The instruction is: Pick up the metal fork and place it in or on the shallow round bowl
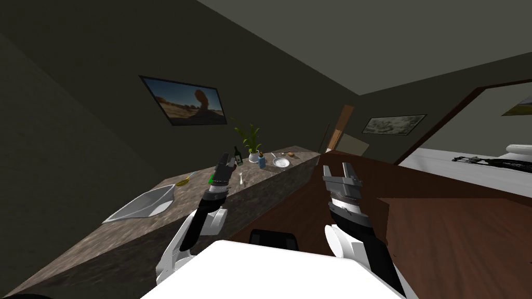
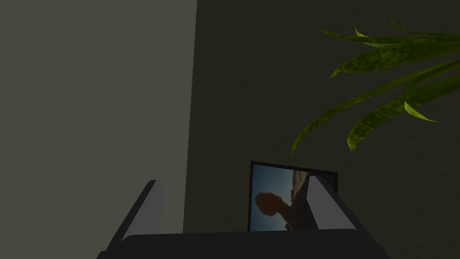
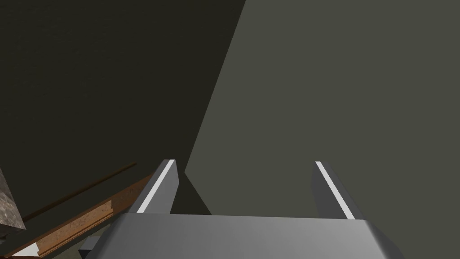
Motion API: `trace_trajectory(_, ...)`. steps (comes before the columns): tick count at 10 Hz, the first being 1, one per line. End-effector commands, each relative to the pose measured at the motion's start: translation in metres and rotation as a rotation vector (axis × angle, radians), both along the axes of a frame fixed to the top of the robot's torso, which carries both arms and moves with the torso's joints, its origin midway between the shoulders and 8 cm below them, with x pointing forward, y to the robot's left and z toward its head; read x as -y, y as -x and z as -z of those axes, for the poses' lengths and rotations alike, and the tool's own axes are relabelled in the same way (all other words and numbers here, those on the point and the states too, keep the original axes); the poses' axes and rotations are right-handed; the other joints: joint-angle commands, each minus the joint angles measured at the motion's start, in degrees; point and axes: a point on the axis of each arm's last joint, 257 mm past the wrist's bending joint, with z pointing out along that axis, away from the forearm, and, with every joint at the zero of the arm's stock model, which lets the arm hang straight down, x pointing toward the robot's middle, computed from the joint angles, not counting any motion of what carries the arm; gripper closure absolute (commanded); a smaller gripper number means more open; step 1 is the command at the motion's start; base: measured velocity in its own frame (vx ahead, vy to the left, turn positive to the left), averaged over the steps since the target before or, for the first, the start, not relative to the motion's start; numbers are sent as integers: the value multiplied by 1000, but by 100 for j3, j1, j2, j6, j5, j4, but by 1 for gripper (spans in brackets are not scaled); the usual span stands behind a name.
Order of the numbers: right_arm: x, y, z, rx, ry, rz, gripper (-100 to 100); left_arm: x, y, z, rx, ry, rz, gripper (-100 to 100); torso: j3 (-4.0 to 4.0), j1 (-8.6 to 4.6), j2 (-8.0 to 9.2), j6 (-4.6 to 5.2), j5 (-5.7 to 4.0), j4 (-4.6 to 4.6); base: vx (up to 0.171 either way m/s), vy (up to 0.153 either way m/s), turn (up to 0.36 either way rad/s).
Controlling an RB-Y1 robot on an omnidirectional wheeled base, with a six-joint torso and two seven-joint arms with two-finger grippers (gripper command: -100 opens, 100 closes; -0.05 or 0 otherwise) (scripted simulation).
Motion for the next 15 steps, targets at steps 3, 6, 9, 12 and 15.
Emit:
trace_trajectory(3,0,0,0,0,0,0,0,-2,-22,21,-100,-69,0,-100,0,1,1,0,0,0,-72,-35,54)
trace_trajectory(6,0,0,0,0,0,0,0,-10,-42,50,-213,-124,-14,-100,-1,-6,-2,0,-1,0,-61,-51,31)
trace_trajectory(9,0,0,0,0,0,0,0,-19,-54,77,-306,-167,-30,-100,-10,4,-18,1,1,-4,-27,-28,-1)
trace_trajectory(12,0,0,0,0,0,0,0,-32,-65,109,-414,-217,-53,-100,-12,0,-22,1,0,-5,-15,-41,-14)
trace_trajectory(15,0,0,0,0,0,0,0,-51,-72,146,-534,-274,-81,-100,-15,0,-27,1,-1,-5,-2,-40,-35)
